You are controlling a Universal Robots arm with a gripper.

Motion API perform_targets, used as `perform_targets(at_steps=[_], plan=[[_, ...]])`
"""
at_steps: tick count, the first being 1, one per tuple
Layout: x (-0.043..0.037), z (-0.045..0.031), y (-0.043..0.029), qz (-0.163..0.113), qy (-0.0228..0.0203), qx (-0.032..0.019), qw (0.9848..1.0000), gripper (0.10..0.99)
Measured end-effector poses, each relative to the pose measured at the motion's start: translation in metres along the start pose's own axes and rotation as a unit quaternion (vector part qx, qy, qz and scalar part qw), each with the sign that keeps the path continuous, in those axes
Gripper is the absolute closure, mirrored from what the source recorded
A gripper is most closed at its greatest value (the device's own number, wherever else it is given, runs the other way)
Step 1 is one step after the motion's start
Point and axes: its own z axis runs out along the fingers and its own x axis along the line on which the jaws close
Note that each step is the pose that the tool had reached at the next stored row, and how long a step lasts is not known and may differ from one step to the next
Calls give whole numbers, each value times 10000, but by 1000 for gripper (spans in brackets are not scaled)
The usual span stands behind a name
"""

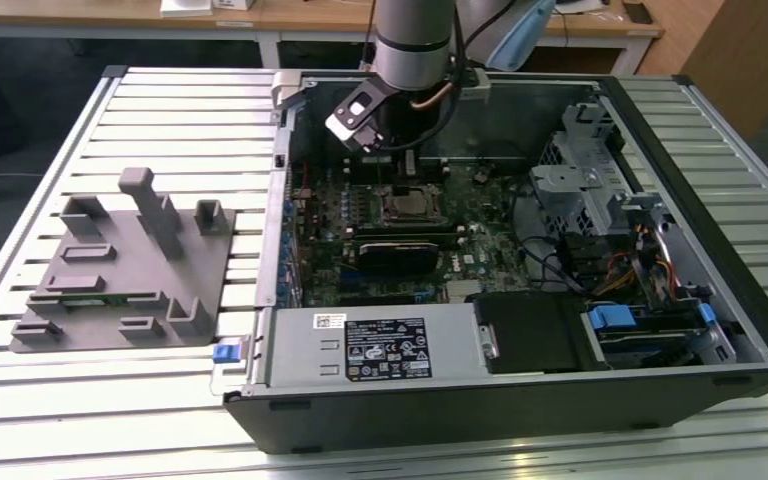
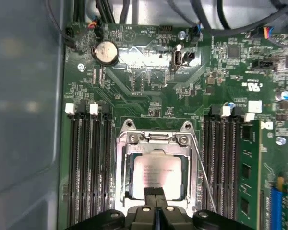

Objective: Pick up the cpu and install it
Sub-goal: 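Close the cpu cover, then install the first cpu locking lever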

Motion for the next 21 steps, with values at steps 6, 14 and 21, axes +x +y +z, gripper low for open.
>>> perform_targets(at_steps=[6,14,21], plan=[[0,-1,25,0,1,0,10000,965],[-1,2,89,0,1,-1,10000,965],[0,3,110,0,1,0,10000,965]])
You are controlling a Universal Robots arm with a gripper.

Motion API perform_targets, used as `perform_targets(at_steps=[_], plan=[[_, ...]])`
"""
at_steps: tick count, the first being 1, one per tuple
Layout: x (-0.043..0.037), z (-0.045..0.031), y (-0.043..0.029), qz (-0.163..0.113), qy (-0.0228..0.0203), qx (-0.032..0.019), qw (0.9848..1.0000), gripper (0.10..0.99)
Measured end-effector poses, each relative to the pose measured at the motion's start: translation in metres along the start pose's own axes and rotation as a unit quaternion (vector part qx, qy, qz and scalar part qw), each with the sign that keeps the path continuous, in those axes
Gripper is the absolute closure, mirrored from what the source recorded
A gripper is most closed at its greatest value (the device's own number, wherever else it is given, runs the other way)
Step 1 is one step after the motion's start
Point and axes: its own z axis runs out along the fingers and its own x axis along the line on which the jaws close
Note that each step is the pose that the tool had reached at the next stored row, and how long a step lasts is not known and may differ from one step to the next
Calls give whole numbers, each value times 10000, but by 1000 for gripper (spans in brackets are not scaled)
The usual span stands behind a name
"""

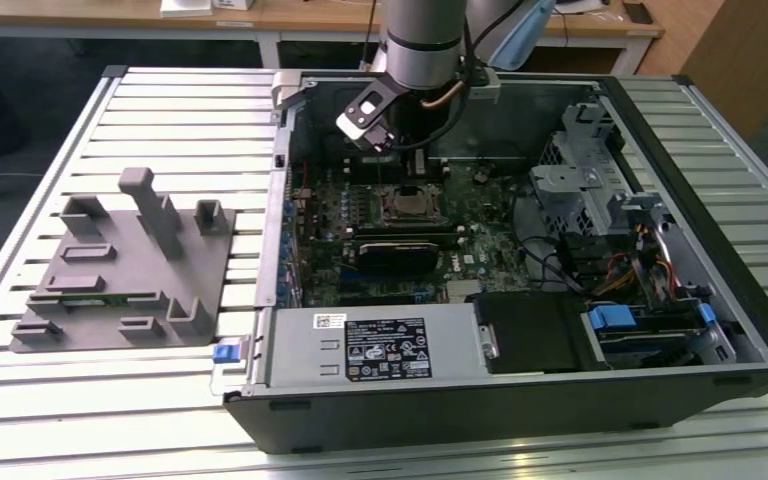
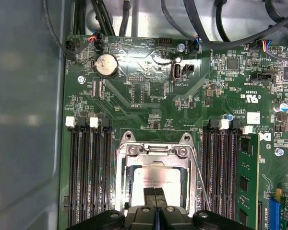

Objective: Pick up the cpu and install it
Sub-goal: 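Install the first cpu locking lever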

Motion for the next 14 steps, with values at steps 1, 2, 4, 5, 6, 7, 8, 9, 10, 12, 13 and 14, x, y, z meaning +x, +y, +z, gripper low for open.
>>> perform_targets(at_steps=[1,2,4,5,6,7,8,9,10,12,13,14], plan=[[0,0,0,0,0,0,10000,965],[0,-1,0,0,0,0,10000,965],[0,-4,1,0,0,0,10000,965],[0,-6,1,0,-1,0,10000,965],[0,-7,1,0,1,-1,10000,965],[0,-10,1,0,0,0,10000,965],[0,-13,1,-1,0,0,10000,965],[-1,-17,1,0,0,0,10000,965],[0,-19,1,0,0,0,10000,965],[-1,-25,1,0,0,0,10000,965],[-1,-27,1,0,1,0,10000,965],[0,-28,1,0,2,-1,10000,965]])
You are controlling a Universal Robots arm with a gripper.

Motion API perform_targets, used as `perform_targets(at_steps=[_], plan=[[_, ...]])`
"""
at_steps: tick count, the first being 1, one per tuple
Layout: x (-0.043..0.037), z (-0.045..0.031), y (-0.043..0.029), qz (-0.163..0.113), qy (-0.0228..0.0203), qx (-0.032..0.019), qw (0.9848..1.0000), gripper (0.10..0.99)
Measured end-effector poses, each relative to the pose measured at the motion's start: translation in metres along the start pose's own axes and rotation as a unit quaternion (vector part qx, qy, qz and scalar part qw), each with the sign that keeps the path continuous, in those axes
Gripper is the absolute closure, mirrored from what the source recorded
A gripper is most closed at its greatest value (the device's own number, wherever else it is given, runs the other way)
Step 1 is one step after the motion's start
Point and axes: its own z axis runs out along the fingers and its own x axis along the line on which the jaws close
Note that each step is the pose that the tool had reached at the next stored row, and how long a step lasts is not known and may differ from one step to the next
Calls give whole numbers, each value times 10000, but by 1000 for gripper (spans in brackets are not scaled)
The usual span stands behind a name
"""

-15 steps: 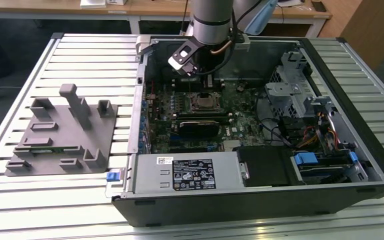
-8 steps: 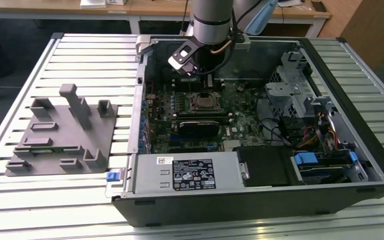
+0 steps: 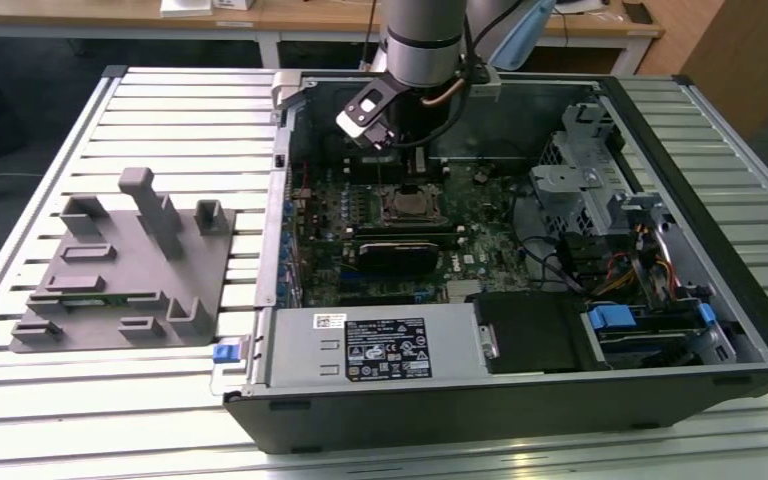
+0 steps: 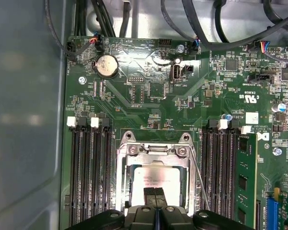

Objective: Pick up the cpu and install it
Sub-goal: 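Install the first cpu locking lever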

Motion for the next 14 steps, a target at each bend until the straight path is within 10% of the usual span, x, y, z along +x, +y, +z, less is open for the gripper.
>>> perform_targets(at_steps=[14], plan=[[-3,-72,1,0,5,1,10000,965]])
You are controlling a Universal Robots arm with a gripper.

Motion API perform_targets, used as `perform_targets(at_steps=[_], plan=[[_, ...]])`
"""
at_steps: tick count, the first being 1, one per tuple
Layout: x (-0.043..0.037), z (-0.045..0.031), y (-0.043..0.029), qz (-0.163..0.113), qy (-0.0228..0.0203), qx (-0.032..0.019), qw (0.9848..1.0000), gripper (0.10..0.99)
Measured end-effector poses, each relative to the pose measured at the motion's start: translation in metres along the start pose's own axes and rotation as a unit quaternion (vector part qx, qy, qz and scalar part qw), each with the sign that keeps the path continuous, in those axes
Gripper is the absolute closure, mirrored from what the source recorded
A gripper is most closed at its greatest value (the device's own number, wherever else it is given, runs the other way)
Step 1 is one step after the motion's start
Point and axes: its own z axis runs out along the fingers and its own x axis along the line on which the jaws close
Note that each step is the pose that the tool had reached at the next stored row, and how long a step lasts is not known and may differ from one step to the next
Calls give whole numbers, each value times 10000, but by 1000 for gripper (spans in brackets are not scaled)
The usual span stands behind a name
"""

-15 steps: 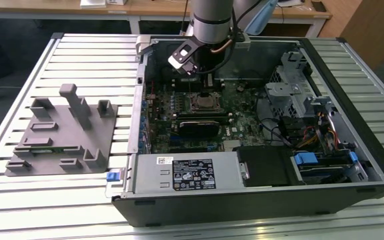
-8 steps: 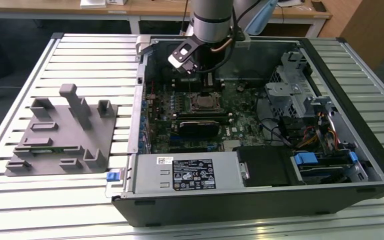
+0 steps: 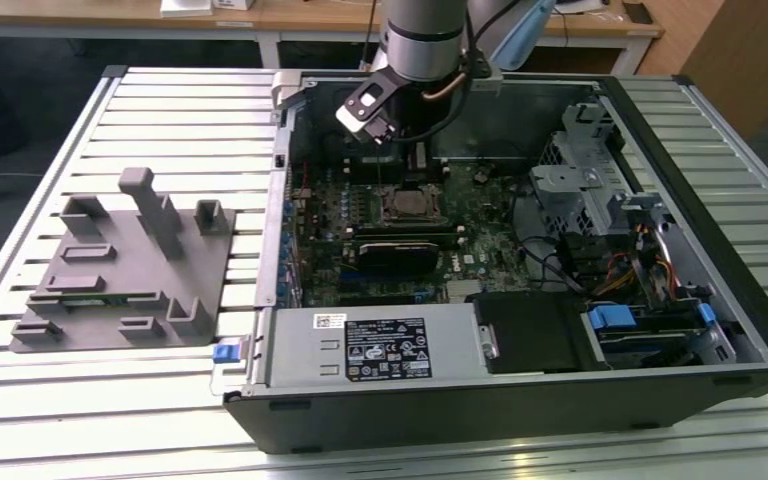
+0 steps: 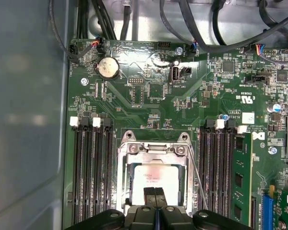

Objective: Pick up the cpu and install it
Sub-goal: 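Install the first cpu locking lever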

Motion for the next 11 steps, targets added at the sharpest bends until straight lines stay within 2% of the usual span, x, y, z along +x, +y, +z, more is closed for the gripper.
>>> perform_targets(at_steps=[11], plan=[[-1,-57,1,0,2,0,10000,965]])
